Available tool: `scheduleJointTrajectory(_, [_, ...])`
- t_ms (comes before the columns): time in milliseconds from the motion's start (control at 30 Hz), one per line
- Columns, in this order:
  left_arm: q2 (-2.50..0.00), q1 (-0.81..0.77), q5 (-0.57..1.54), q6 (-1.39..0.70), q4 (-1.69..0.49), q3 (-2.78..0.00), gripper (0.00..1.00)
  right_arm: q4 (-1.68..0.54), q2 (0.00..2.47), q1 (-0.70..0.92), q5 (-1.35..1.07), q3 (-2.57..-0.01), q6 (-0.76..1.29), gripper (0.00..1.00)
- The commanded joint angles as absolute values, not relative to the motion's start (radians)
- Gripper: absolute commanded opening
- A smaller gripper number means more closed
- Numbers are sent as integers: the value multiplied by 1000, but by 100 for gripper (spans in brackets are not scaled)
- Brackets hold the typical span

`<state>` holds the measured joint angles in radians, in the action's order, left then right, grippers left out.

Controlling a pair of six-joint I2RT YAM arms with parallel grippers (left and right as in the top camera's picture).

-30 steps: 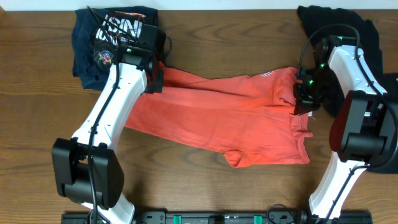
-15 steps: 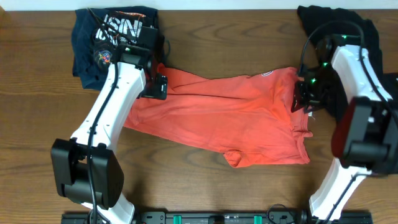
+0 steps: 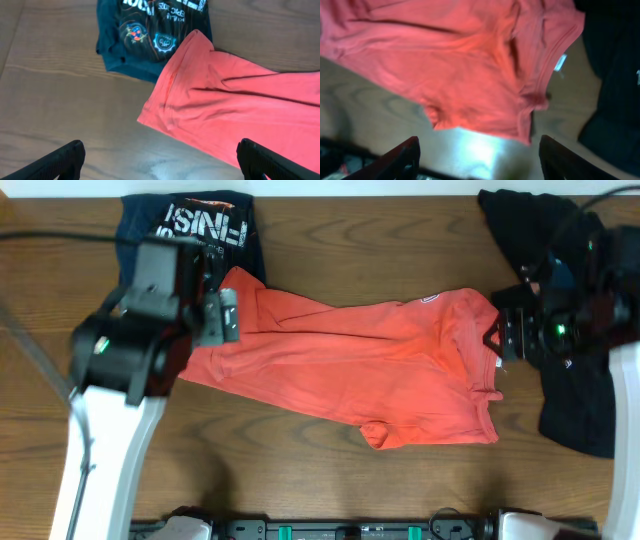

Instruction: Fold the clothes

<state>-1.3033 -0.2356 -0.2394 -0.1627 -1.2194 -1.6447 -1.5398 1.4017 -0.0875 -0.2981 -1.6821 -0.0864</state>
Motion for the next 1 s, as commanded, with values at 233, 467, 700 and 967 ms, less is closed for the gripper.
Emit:
scheduleJointTrajectory(233, [-1316,-156,-242,-300,-1383,-1567,98,-1503,1212,76,-268,-1404,163,72])
scheduleJointTrajectory(467, [-1319,-5,-148,-322,-1295,-1363,98,-1282,1204,300,-244,-1070,372,72])
scheduleJointTrajectory(700, [-1368,21,-104,-284,-1033,-1142,98,-1077,1267,462,-180,-837,584,69])
scheduleJointTrajectory(967, [-1570,22,-100,-225,-883,-1056,98,-1008,1312,498,-191,-722,658,66])
